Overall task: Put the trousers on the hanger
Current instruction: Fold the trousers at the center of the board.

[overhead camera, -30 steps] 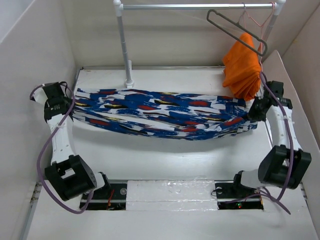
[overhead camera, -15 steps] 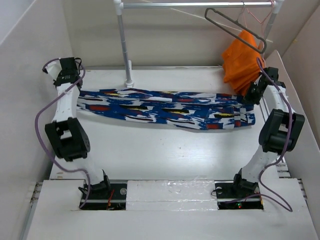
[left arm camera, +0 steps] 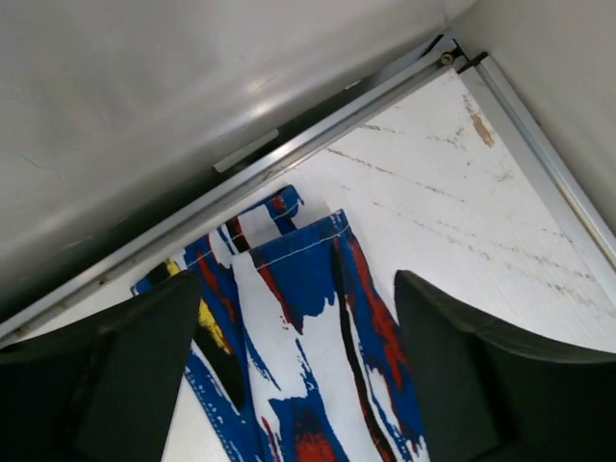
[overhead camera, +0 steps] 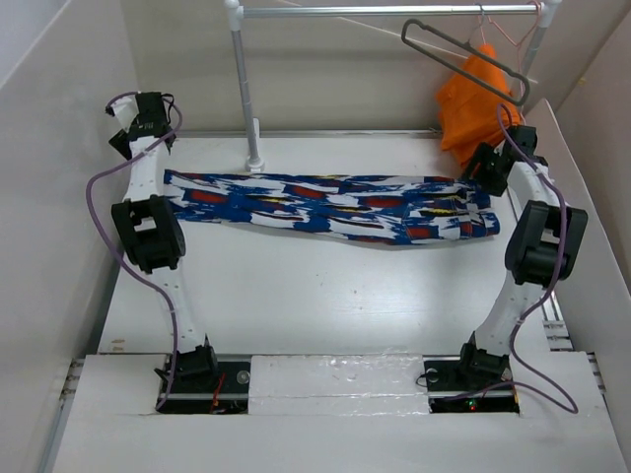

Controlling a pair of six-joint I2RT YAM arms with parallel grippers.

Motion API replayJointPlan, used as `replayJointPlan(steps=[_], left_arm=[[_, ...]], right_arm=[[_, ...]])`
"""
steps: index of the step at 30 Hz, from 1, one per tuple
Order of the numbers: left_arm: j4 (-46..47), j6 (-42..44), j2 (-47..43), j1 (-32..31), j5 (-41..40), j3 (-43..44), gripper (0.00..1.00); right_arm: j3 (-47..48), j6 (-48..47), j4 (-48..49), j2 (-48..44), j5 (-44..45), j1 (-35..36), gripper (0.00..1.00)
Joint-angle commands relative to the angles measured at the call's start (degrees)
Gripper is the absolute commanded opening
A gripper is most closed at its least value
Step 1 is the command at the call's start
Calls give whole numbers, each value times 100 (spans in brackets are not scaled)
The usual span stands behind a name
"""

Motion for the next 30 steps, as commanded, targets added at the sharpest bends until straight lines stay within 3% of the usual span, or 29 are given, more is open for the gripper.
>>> replayJointPlan(steps=[1, 5, 10, 15, 16, 17, 18, 19, 20, 22, 23, 24, 26, 30], left_arm=[[-45, 149, -433, 35, 2, 14, 80], [402, 78, -1339, 35, 152, -1109, 77], [887, -361, -1955, 361, 1249, -2851, 66], [1089, -546, -2008, 413, 2004, -3625, 68], [1046, -589, -1939, 474, 2111, -3635, 69], [1019, -642, -1886, 527, 2208, -3609, 69], [1080, -695, -1833, 528, 2478, -3600, 69], [1106, -704, -1693, 606, 2577, -3556, 69], [1081, -695, -1605, 607, 2630, -3495, 69], [1010, -730, -1359, 607, 2805, -3284, 68], [1036, -730, -1297, 607, 2902, -3266, 68], [1089, -713, -1235, 607, 3007, -3214, 68], [1106, -774, -1060, 607, 3217, -3169, 67], [1282, -827, -901, 607, 3368, -3160, 61]], right_arm=[[437, -216, 327, 38, -224, 228, 75], [-535, -304, 651, -612, -276, 229, 77], [-1592, -392, 1056, -1561, -488, -61, 70], [-2436, -551, 1179, -2335, -443, -429, 46], [-2673, -612, 1205, -2527, -522, -500, 35], [-2814, -638, 1232, -2590, -645, -553, 15], [-2937, -656, 1310, -2643, -724, -632, 14], [-3191, -674, 1355, -2652, -821, -633, 15], [-3307, -691, 1355, -2609, -1013, -703, 23], [-3553, -770, 1486, -2591, -1181, -808, 45], [-3684, -823, 1478, -2617, -1173, -809, 60], [-3720, -884, 1400, -2661, -1104, -878, 66], [-3843, -1007, 1355, -2775, -1059, -931, 71], [-4089, -1061, 1460, -2942, -1217, -932, 72]])
